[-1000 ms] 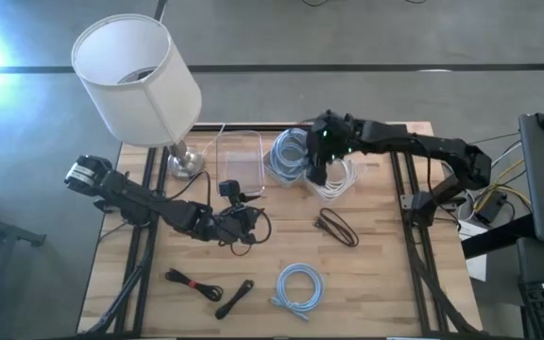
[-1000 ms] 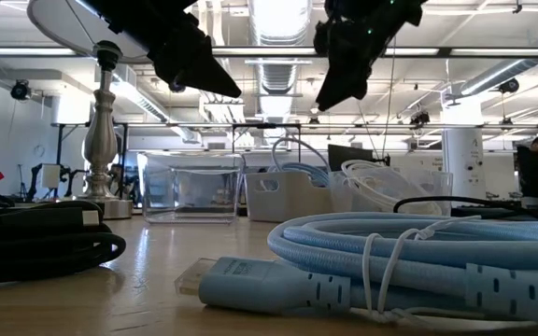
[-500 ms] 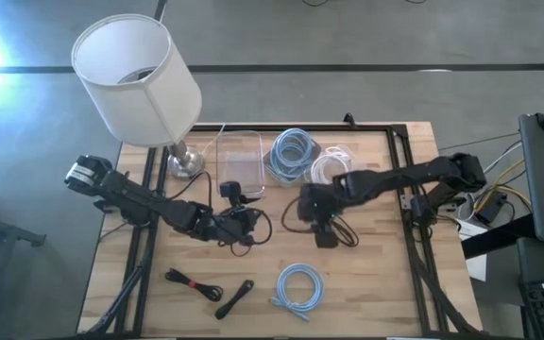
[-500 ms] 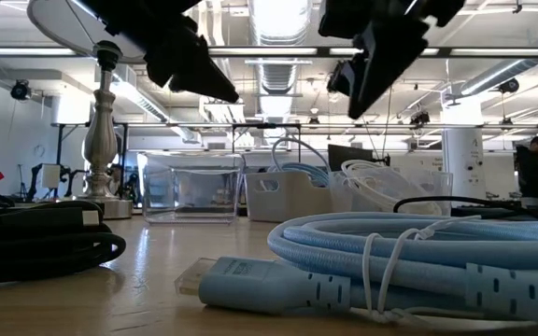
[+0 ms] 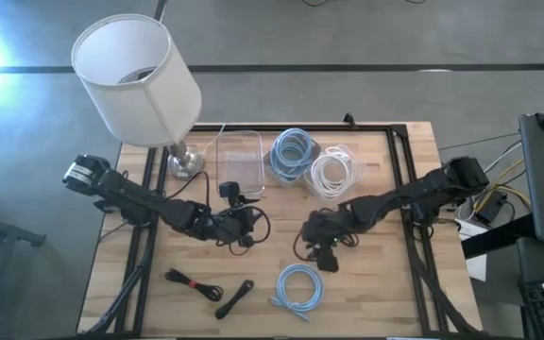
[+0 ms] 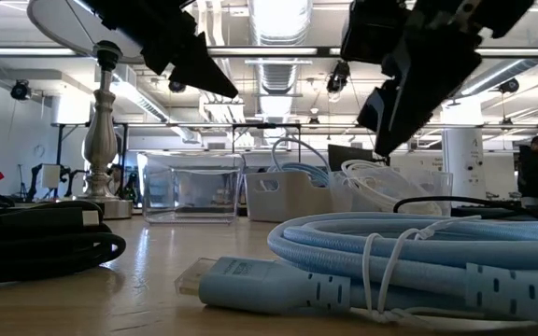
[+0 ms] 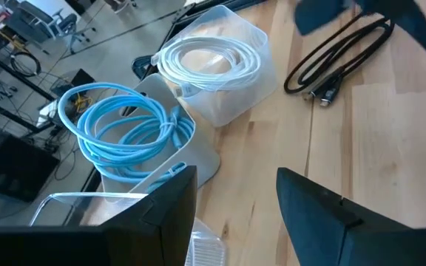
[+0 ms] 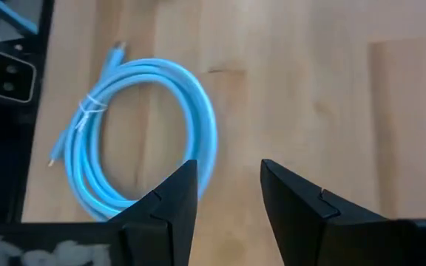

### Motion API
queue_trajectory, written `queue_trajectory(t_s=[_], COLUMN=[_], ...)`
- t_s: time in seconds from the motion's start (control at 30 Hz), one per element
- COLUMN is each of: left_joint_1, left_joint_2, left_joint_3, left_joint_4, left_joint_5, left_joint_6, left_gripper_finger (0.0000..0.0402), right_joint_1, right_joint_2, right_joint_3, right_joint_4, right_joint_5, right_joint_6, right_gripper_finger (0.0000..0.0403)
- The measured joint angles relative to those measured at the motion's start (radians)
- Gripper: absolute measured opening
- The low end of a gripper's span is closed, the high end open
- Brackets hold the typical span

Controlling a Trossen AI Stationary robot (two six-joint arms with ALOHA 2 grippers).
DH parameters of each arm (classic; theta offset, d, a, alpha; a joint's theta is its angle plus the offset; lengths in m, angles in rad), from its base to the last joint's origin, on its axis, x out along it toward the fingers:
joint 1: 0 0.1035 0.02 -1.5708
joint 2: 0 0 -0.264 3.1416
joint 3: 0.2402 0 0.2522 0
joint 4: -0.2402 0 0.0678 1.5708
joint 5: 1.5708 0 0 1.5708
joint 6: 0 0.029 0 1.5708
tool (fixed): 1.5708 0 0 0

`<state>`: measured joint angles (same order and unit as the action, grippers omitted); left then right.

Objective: Sort HDMI cables
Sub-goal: Put the blue HDMI cable into the gray bin

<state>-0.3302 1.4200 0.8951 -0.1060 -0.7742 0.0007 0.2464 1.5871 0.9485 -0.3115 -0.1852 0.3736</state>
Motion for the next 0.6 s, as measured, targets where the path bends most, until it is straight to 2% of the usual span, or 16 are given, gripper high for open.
queue_trajectory(t_s=[0.3, 0.5, 0.6], left_joint_1=[0.001, 0.002, 0.003], left_joint_2=[0.0, -0.006, -0.02], left_joint_3=[0.008, 0.024, 0.024], left_joint_4=[0.0, 0.001, 0.001], left_joint_5=[0.006, 0.007, 0.014], left_joint_6=[0.056, 0.129, 0.141], left_gripper_finger=[0.0191, 0.019, 0.019], right_joint_1=[0.079, 0.095, 0.095], right_joint_2=[0.022, 0.113, 0.161], right_joint_3=[-0.162, -0.191, -0.19], right_joint_4=[0.388, 0.51, 0.502], right_joint_5=[0.015, 0.031, 0.03], right_joint_6=[0.073, 0.083, 0.084], right_gripper_finger=[0.0148, 0.0148, 0.0148])
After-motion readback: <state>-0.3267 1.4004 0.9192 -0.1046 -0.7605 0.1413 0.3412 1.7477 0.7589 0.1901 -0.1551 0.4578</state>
